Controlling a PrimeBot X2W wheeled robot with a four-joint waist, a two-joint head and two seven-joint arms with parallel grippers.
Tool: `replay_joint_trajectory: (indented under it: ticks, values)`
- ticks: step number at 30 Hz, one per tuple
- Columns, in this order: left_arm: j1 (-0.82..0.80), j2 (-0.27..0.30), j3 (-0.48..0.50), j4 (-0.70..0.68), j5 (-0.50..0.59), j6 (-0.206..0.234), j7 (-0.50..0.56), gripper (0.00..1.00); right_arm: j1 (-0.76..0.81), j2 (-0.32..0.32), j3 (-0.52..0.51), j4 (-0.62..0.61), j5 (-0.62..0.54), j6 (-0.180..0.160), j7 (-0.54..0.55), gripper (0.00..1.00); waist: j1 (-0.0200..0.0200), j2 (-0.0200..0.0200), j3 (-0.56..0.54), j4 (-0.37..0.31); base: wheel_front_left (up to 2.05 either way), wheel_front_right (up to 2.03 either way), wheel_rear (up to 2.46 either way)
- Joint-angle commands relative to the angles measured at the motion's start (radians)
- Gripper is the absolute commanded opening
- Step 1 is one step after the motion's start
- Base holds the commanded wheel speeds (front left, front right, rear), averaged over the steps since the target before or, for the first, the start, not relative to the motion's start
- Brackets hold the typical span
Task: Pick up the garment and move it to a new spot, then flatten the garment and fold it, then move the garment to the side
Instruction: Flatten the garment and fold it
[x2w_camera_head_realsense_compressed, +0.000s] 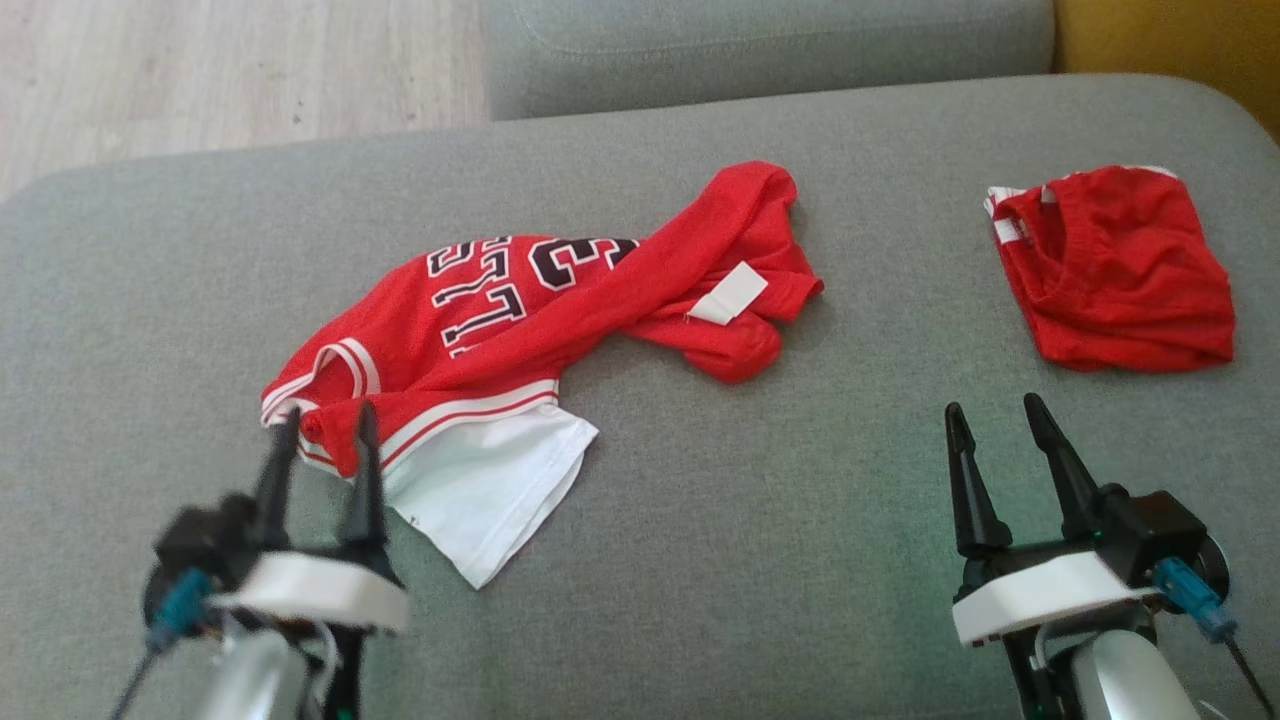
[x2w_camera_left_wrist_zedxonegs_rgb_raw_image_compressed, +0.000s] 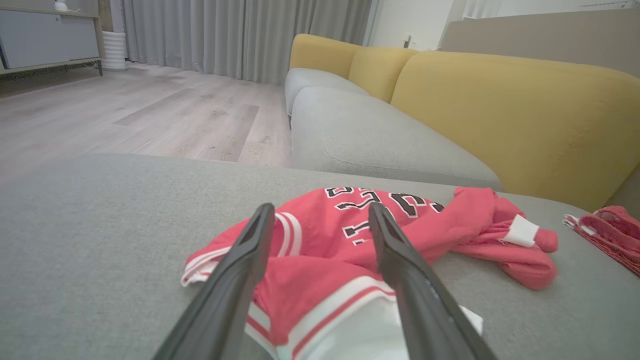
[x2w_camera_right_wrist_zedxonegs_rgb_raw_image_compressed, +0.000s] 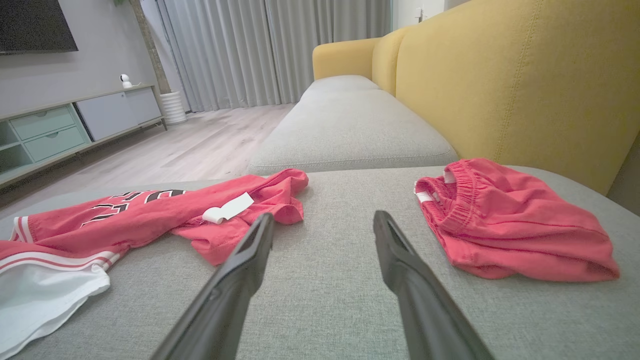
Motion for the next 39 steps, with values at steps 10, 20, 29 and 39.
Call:
replay_joint_trajectory:
  ticks: [10, 20, 29, 39]
  values:
    - [0.113, -0.068, 0.031, -0.127, 0.029, 0.023, -0.012, 1.0, -0.001, -0.004, 0.017, -0.016, 0.006, 0.007, -0.008, 1.0, 0.0, 0.0, -0.041, 0.017, 0.0, 0.0, 0.0]
    - [0.132, -0.094, 0.018, -0.172, 0.057, 0.019, -0.012, 1.0, -0.097, -0.004, -0.032, -0.031, -0.081, 0.007, 0.042, 1.0, 0.0, 0.0, 0.001, 0.068, 0.0, 0.0, 0.0]
    - [0.072, -0.124, -0.017, -0.203, 0.082, -0.001, -0.012, 1.0, -0.454, -0.029, -0.104, 0.052, -0.25, 0.007, 0.251, 1.0, 0.0, 0.0, 0.144, 0.175, 0.0, 0.0, 0.0]
    - [0.022, -0.159, -0.06, -0.172, 0.096, -0.036, -0.012, 1.0, -0.751, -0.128, -0.104, 0.323, -0.251, 0.007, 0.508, 1.0, 0.0, 0.0, 0.233, 0.295, 0.0, 0.0, 0.0]
